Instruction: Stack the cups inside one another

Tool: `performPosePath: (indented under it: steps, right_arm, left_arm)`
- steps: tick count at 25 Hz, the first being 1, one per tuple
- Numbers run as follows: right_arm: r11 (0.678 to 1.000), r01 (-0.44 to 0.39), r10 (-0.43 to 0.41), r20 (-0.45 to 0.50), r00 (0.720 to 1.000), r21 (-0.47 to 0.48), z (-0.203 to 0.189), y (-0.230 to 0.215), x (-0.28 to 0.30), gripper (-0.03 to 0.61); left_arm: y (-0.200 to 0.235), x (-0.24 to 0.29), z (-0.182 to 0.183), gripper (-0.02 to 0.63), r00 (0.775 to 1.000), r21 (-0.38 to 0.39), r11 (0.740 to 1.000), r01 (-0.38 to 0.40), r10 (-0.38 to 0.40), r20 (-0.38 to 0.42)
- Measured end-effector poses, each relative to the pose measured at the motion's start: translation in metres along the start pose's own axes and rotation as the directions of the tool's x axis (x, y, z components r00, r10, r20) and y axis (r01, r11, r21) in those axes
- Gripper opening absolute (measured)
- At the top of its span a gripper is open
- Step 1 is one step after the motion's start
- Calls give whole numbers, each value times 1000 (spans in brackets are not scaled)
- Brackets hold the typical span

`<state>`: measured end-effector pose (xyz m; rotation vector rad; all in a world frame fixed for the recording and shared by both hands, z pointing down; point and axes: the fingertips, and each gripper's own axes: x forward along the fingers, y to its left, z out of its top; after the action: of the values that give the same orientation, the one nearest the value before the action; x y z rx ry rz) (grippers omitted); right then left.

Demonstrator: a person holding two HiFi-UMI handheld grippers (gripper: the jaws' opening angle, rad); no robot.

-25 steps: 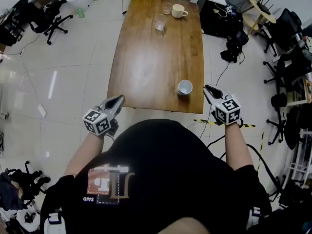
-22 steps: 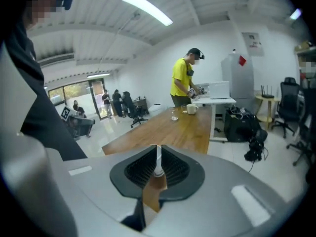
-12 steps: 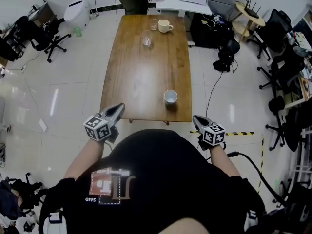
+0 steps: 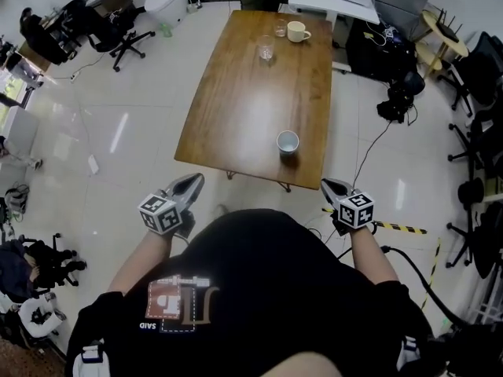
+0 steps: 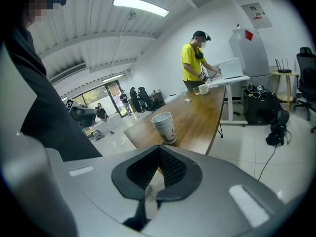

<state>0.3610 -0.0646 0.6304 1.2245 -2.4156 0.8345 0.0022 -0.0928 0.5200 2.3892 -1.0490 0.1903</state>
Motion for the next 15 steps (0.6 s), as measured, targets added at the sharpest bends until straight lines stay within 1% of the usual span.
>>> performPosePath:
  steps: [4,7,10,12,15]
  right_arm:
    - [998,-59,58,-24,998,-23,-4,20,20,14]
    - [996,-78,77,-19,997,-43,0,44,35,14]
    - [996,-67,67,-2,998,-58,8,67,43,14]
    - [998,-42,43,22,999,-42,15,78,51,14]
    - [1000,-23,23,41,999,-18,26,100,68,12]
  left_arm:
    - [-8,-28,-19,2,999,9,999,-31,31,-22]
    - [1,-46,-20,1,999,15,999,-36,36,-9]
    - [12,-62,-22,2,1000,15,1000,-18,17,10]
    - [25,-73,-19,2,1000,19,1000,-1,0,28]
    - [54,-94,-12,2,999,17,1000,-1,0,49]
